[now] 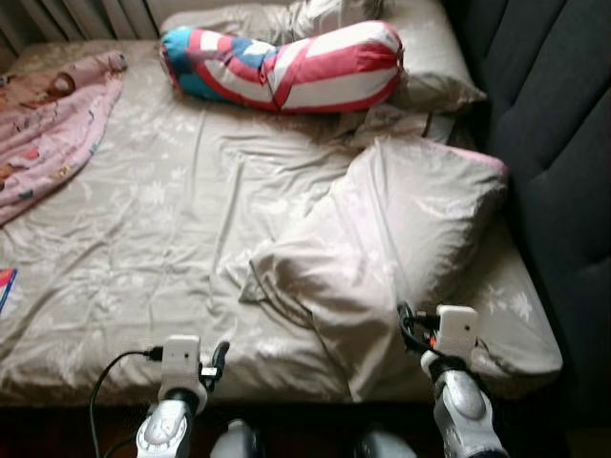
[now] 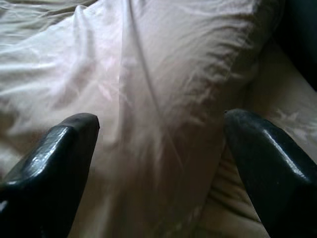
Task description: Clean up the room
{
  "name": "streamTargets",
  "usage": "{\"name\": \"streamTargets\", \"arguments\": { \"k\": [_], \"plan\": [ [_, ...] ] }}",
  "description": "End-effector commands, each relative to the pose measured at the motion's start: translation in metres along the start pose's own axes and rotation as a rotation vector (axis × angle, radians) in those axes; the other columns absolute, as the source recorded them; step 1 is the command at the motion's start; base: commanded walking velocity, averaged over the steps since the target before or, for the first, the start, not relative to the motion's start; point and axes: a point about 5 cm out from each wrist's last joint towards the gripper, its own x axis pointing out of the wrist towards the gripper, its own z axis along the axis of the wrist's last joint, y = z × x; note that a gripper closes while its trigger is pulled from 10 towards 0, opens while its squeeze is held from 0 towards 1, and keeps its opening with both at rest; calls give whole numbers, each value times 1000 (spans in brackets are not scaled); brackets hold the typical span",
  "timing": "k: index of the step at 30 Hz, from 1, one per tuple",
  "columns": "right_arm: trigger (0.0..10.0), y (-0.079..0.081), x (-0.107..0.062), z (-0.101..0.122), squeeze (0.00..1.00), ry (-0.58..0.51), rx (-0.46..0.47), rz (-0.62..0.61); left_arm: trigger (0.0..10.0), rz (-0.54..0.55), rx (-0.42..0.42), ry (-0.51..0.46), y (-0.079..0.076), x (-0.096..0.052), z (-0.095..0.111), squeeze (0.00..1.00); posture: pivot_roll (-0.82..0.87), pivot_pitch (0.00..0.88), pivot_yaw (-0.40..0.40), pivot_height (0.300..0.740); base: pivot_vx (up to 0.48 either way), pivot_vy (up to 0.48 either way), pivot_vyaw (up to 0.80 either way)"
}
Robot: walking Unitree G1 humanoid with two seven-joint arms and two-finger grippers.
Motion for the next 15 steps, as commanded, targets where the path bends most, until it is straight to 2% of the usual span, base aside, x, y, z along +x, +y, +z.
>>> {"name": "streamTargets", "arguments": {
  "k": [1,15],
  "plan": [
    [10000,1,-2,-2,0,3,3,1,10000,-3,-7,30,1,-3,-6,0,-37,240,11,650,0,0,0],
    [10000,9,-2,-4,0,22,6,40,10000,-26,-10,34,-2,-1,-5,0,-26,223,10,650,0,0,0]
  ]
}}
